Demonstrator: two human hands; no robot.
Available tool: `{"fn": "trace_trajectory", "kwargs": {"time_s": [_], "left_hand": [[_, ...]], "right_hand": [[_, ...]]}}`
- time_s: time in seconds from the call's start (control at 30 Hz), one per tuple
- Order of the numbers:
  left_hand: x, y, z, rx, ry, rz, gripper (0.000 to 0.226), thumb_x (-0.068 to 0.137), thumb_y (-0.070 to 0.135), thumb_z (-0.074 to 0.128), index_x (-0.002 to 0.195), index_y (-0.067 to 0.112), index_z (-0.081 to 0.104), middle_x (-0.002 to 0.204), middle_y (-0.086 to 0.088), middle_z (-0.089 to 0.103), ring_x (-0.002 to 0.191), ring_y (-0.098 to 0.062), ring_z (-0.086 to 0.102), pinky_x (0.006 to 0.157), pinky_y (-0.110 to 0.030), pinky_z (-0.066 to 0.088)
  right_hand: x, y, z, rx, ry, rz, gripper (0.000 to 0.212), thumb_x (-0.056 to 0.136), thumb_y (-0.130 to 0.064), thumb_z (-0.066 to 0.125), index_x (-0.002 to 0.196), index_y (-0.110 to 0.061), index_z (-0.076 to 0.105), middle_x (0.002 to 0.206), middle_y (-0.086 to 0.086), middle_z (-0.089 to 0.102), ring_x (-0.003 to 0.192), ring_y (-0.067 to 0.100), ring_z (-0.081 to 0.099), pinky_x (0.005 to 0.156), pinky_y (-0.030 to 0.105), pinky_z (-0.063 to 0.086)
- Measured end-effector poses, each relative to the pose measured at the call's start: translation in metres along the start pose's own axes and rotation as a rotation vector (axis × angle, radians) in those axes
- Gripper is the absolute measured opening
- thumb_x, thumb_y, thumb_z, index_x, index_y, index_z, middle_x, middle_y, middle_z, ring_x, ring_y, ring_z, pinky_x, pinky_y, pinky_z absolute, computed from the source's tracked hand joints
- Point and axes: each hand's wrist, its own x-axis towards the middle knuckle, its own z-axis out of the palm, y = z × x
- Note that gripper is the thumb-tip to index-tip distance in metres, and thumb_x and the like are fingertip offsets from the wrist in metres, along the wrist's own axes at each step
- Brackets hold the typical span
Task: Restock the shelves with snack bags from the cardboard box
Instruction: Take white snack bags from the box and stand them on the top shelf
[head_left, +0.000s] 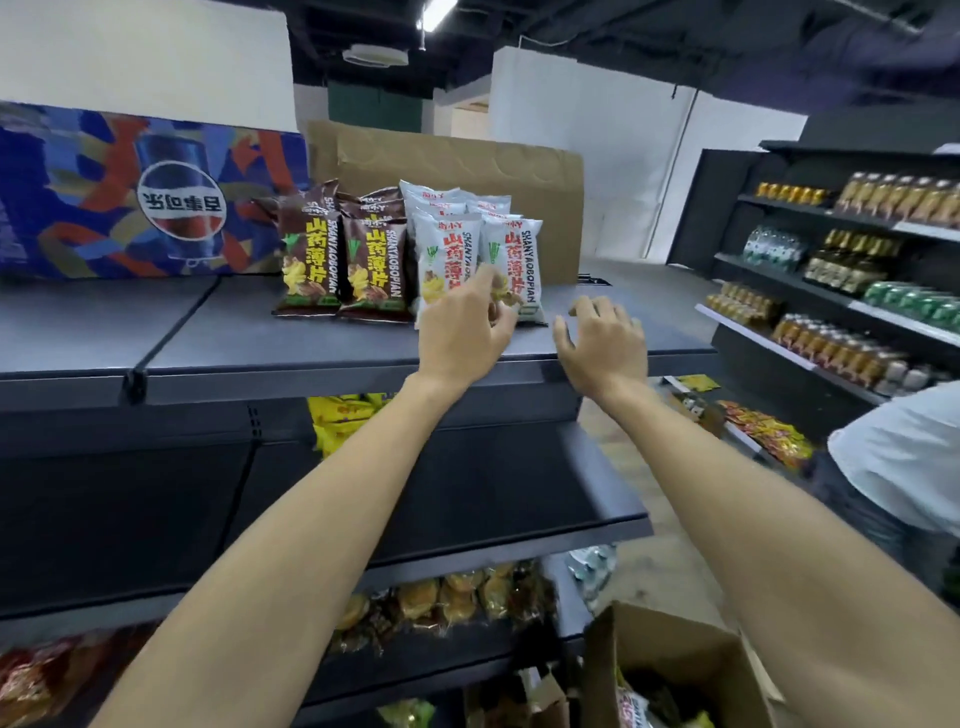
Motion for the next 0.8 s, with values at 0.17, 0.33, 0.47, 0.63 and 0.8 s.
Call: {"fn": "trace_trajectory", "kwargs": {"time_s": [0.17,0.33,0.47,0.63,0.8], "left_hand": [[-0.005,0.044,0.027,-0.119,-0.053,0.014,0.020,0.086,0.024,0.055,0.104,0.015,0.053,0.073,0.003,0.065,0.064,-0.022,0.060,0.052,-0.031,0.045],[-0.013,0.081,0.042,-0.083,-0.101,-0.018,0.016,0.085,0.023,0.052,0.098,0.013,0.054,0.079,-0.002,0.065,0.069,-0.026,0.058,0.056,-0.033,0.045],[-0.016,0.103,0.053,-0.030,-0.151,-0.035,0.016,0.086,0.026,0.052,0.097,0.013,0.053,0.081,-0.002,0.064,0.071,-0.027,0.059,0.059,-0.034,0.046],[-0.030,0.145,0.078,-0.012,-0.249,-0.065,0.016,0.087,0.027,0.052,0.096,0.013,0.053,0.085,-0.002,0.065,0.074,-0.028,0.056,0.062,-0.032,0.037],[-0.068,0.190,0.112,0.020,-0.352,-0.076,0.014,0.084,0.026,0.052,0.092,0.015,0.052,0.083,-0.001,0.065,0.074,-0.028,0.058,0.061,-0.033,0.039]], "right_hand": [[-0.016,0.038,-0.030,-0.009,-0.012,0.065,0.033,0.097,-0.037,0.041,0.113,-0.013,0.055,0.114,0.009,0.061,0.103,0.030,0.055,0.082,0.040,0.041],[-0.030,0.074,-0.050,0.013,0.002,0.113,0.028,0.095,-0.033,0.045,0.114,-0.013,0.054,0.112,0.008,0.059,0.102,0.029,0.055,0.073,0.036,0.041],[-0.043,0.106,-0.057,0.041,0.007,0.140,0.026,0.095,-0.031,0.047,0.114,-0.015,0.051,0.109,0.007,0.059,0.097,0.029,0.056,0.068,0.034,0.039],[-0.072,0.157,-0.061,0.048,-0.046,0.136,0.025,0.091,-0.028,0.049,0.113,-0.015,0.051,0.108,0.007,0.059,0.095,0.030,0.058,0.070,0.036,0.042],[-0.104,0.213,-0.057,0.079,-0.124,0.199,0.030,0.090,-0.029,0.050,0.117,-0.016,0.051,0.112,0.009,0.062,0.098,0.033,0.060,0.076,0.040,0.048]]}}
